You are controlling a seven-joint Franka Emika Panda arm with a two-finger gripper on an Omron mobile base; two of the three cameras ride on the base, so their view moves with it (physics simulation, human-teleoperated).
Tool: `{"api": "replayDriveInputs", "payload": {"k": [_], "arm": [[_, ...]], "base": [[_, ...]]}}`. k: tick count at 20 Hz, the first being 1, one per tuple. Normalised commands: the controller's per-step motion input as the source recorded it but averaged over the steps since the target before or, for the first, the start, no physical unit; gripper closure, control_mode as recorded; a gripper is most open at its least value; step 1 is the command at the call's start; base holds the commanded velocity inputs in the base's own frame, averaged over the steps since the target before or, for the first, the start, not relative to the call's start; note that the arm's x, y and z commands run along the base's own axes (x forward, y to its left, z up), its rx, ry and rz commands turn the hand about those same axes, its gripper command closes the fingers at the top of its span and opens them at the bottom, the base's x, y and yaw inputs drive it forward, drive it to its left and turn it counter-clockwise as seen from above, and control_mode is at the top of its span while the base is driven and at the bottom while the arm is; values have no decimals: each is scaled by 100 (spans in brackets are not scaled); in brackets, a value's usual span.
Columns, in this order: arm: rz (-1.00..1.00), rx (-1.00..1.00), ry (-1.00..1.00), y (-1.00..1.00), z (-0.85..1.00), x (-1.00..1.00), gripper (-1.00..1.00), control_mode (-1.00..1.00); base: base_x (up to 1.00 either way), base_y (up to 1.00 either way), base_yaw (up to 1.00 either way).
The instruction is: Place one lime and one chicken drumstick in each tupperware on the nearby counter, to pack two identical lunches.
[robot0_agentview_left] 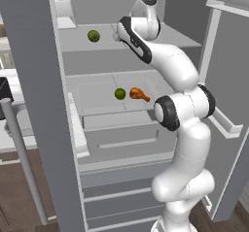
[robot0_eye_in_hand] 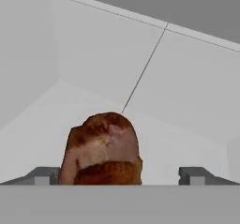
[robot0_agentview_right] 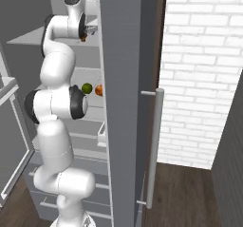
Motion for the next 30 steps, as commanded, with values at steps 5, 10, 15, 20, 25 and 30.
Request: {"api": "replayDriveInputs", "payload": {"k": [5,10,15,20,25,30], "arm": [[0,0,0,0,-38,4,-100,-100],[0,0,0,0,-26,-5,-100,-100],[0,1,0,0,-29,0,-100,-100],[0,0,2,0,-22,0,100,-100],[0,0,1,0,-5,-6,100,-100],[-4,1,-2,-1,-20,-75,100,-100]], "base": [[0,0,0],[0,0,0],[0,0,0],[0,0,0],[0,0,0],[0,0,0]]}}
